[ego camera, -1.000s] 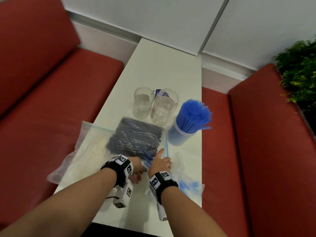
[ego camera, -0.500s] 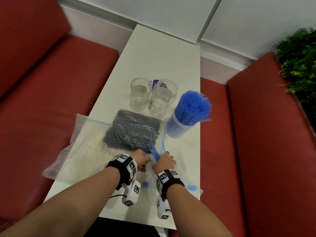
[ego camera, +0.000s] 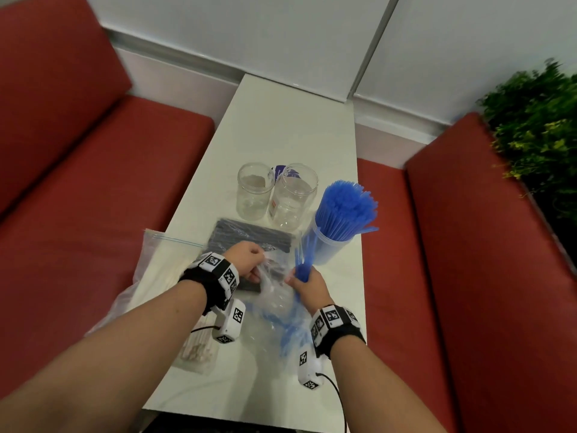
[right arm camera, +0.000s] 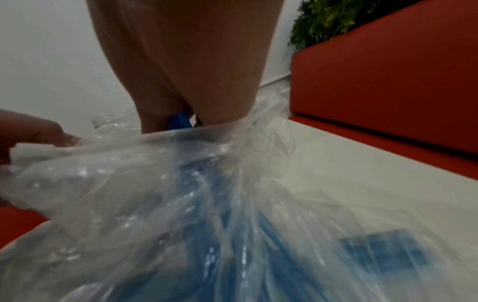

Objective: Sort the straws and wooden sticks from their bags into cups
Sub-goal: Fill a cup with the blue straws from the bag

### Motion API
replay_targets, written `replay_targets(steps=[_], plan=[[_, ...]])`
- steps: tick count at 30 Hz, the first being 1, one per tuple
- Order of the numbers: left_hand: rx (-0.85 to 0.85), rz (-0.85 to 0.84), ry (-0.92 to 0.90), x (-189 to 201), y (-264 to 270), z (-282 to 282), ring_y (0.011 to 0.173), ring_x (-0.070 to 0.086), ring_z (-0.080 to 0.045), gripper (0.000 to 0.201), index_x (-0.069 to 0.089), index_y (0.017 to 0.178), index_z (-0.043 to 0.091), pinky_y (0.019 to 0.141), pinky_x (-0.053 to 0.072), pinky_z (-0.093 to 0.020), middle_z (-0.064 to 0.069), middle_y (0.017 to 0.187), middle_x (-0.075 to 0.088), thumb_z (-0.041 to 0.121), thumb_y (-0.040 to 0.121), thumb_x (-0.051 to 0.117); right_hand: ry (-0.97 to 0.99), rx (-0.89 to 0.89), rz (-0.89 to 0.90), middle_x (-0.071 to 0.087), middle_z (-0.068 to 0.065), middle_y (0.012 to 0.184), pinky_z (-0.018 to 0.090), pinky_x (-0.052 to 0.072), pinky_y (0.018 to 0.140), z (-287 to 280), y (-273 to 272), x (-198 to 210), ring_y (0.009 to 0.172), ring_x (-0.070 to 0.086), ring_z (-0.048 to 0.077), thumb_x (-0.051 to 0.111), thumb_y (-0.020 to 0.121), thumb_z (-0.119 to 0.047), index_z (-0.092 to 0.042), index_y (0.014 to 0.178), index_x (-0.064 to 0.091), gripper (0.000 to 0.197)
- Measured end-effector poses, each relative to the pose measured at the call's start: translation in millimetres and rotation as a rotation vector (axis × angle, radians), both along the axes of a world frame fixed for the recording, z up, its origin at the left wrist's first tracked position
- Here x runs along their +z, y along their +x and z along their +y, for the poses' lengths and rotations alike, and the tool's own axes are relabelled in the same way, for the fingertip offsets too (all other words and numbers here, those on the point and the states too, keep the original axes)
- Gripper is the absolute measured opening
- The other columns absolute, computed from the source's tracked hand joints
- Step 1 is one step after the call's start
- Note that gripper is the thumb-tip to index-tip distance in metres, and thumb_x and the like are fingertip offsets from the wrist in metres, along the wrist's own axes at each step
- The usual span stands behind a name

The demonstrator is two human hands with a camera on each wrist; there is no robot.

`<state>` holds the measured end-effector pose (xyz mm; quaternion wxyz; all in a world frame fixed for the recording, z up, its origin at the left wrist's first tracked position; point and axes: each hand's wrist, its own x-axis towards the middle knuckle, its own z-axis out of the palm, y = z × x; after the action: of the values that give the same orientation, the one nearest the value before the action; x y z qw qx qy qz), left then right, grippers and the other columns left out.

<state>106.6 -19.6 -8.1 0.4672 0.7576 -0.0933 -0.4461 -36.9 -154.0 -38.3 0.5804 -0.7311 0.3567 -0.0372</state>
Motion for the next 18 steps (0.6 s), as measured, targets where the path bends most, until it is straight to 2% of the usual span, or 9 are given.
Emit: replay_targets(steps=[2,4,8,11,13,14,16,17,18], plan=[[0.032,-0.007,0.024,0.5,3.5,3.0,0.057,0.062,-0.027,0.011,0.060,0.095,0.005,0.068,0.059,-0.043,-0.020,0.075,0.061,0.009,0.099,0.050,0.006,-0.001,-0.071,0.060,-0.001,0.085,0.024,0.049,0.076,0.2,3.1,7.0,0.077,0.058,0.012,0.074,0.092,-0.008,-0.017,0.094,0.056,0.021],[0.094,-0.025,0.037,1.4,5.3,5.4,0.059,0.064,-0.028,0.015,0.061,0.098,0.004,0.066,0.061,-0.044,-0.018,0.075,0.062,0.012,0.099,0.049,0.002,0.034,-0.113,0.058,-0.001,0.077,0.024,0.049,0.071,0.6,6.2,11.1,0.069,0.056,0.010,0.071,0.095,-0.010,-0.016,0.091,0.054,0.018],[0.234,0.030,0.073,4.1,4.6,7.8,0.086,0.069,-0.038,0.016,0.056,0.096,0.002,0.074,0.060,-0.052,-0.020,0.090,0.062,0.010,0.100,0.043,0.052,0.181,-0.052,0.056,-0.002,0.062,0.019,0.047,0.055,6.6,14.0,19.6,0.053,0.053,0.008,0.065,0.097,-0.001,-0.013,0.083,0.055,0.021],[0.298,0.150,0.008,5.2,1.9,3.6,0.065,0.061,-0.024,0.026,0.049,0.076,0.011,0.062,0.057,-0.033,-0.009,0.075,0.057,0.004,0.099,0.038,0.103,0.308,0.086,0.053,-0.005,0.054,0.020,0.043,0.048,9.9,17.1,25.5,0.050,0.049,0.012,0.063,0.091,0.006,-0.015,0.077,0.059,0.024],[0.469,0.329,-0.105,7.4,-0.6,1.2,0.043,0.048,-0.020,0.028,0.046,0.070,0.009,0.045,0.046,-0.025,-0.007,0.054,0.047,0.001,0.095,0.037,0.128,0.356,0.175,0.052,-0.005,0.051,0.020,0.042,0.046,11.2,17.3,28.4,0.046,0.047,0.010,0.062,0.089,0.006,-0.014,0.077,0.062,0.023],[0.494,0.424,-0.149,9.2,-2.5,2.0,0.037,0.044,-0.020,0.025,0.044,0.069,0.007,0.042,0.040,-0.022,-0.008,0.049,0.043,0.004,0.093,0.039,0.123,0.347,0.207,0.052,-0.003,0.053,0.021,0.042,0.046,11.3,18.1,29.1,0.045,0.046,0.010,0.062,0.090,0.005,-0.013,0.077,0.064,0.022],[0.351,0.550,-0.189,13.5,-3.3,7.4,0.037,0.046,-0.020,0.018,0.048,0.076,0.007,0.043,0.039,-0.021,-0.010,0.053,0.048,0.020,0.087,0.052,0.025,0.286,0.253,0.057,0.004,0.064,0.025,0.044,0.051,9.5,21.1,29.2,0.049,0.049,0.013,0.059,0.092,0.002,-0.011,0.082,0.068,0.019],[0.188,0.480,-0.127,11.6,-1.9,10.4,0.042,0.052,-0.017,0.027,0.052,0.086,0.007,0.046,0.041,-0.022,-0.011,0.064,0.055,0.030,0.079,0.064,-0.054,0.259,0.275,0.061,0.007,0.071,0.026,0.046,0.054,8.2,21.7,28.8,0.053,0.052,0.015,0.057,0.092,0.000,-0.010,0.087,0.070,0.017],[0.009,0.351,0.003,9.4,-0.2,12.3,0.059,0.061,-0.016,0.052,0.053,0.103,0.009,0.054,0.045,-0.025,-0.013,0.083,0.061,0.038,0.068,0.076,-0.122,0.248,0.296,0.064,0.007,0.077,0.026,0.048,0.057,7.3,22.2,28.9,0.057,0.055,0.016,0.057,0.093,-0.002,-0.010,0.092,0.072,0.017]])
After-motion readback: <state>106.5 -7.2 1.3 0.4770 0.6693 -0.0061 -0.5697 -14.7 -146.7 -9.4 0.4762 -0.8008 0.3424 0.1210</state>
